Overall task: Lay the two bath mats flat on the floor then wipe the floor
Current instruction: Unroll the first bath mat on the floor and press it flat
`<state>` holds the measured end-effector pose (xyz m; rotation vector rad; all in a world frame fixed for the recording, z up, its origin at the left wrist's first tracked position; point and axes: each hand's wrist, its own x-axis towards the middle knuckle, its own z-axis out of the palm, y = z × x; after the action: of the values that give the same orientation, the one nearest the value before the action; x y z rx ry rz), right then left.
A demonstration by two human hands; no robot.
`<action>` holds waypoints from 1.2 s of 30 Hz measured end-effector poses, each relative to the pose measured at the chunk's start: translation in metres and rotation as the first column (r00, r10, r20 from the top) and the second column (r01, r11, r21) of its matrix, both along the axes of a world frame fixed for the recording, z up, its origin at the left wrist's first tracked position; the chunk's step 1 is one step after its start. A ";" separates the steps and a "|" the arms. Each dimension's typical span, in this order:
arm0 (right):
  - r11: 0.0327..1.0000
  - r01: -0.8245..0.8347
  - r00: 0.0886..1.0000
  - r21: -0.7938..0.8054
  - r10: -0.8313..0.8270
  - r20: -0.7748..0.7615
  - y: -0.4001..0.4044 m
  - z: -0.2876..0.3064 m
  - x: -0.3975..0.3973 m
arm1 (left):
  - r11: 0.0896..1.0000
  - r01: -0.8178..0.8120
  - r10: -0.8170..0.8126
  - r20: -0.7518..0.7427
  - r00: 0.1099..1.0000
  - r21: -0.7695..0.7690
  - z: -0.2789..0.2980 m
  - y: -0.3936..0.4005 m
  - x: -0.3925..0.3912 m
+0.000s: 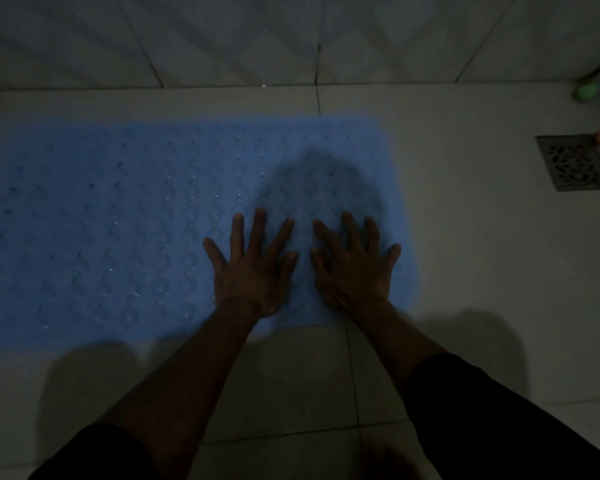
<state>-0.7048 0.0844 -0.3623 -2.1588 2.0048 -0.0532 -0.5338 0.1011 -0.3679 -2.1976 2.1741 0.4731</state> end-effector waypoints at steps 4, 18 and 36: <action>0.996 0.043 0.999 -0.078 -0.043 0.001 -0.027 0.011 0.008 | 0.993 0.033 -0.023 0.098 0.995 -0.111 0.012 -0.012 0.004; 0.997 0.003 0.994 0.072 -0.011 0.105 -0.165 -0.016 0.016 | 0.996 -0.032 0.036 0.046 0.998 -0.087 -0.010 -0.163 0.041; 0.999 0.047 0.997 0.028 -0.048 0.052 -0.166 -0.018 0.022 | 0.991 -0.079 0.091 0.111 0.990 -0.108 -0.007 -0.168 0.035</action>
<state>-0.6827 -0.0819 -0.3801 -2.0716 2.0157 -0.0890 -0.4990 -0.0668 -0.3748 -2.3138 2.0980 0.2330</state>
